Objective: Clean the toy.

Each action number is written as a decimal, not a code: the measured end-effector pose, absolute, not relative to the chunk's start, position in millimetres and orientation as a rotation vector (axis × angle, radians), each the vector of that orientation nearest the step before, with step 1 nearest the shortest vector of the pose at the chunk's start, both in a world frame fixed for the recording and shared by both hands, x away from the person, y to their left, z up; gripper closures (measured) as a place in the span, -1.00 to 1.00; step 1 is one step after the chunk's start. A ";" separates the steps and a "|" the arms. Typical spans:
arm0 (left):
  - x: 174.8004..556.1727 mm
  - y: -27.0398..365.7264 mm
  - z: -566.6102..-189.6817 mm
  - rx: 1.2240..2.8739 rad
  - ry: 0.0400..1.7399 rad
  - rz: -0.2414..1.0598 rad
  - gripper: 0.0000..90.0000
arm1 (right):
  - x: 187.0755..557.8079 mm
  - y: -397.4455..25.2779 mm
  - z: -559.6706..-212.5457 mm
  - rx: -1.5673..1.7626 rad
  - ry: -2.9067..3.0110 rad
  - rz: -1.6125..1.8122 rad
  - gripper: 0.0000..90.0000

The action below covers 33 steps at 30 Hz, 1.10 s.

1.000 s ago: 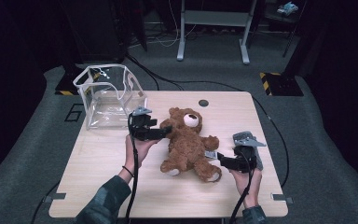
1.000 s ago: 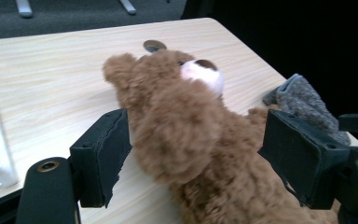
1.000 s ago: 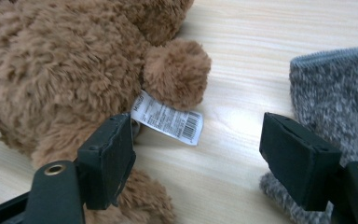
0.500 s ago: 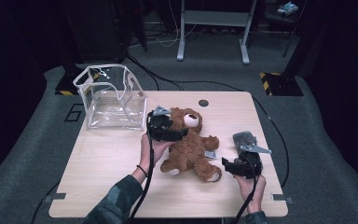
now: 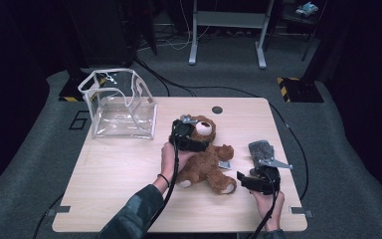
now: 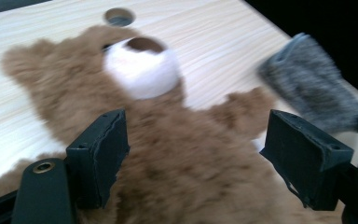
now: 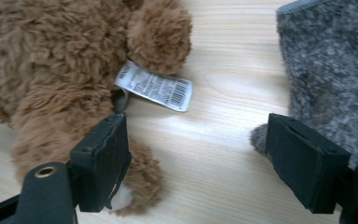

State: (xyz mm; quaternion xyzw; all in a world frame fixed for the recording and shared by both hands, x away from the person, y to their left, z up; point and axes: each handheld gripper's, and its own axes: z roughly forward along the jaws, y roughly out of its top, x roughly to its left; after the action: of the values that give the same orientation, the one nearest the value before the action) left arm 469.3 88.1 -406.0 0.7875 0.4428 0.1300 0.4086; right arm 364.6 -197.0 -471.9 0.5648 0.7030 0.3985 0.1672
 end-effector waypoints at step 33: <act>470.7 157.2 -429.6 1.914 1.165 0.322 0.62 | 444.5 -140.0 -457.5 1.537 2.105 1.130 0.83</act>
State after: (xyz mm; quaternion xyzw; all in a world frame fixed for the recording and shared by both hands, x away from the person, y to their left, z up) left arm 470.7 157.2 -429.6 0.7655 0.4657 0.1289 0.4249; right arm 444.5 -140.0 -457.5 0.5349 0.7327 0.3932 0.1499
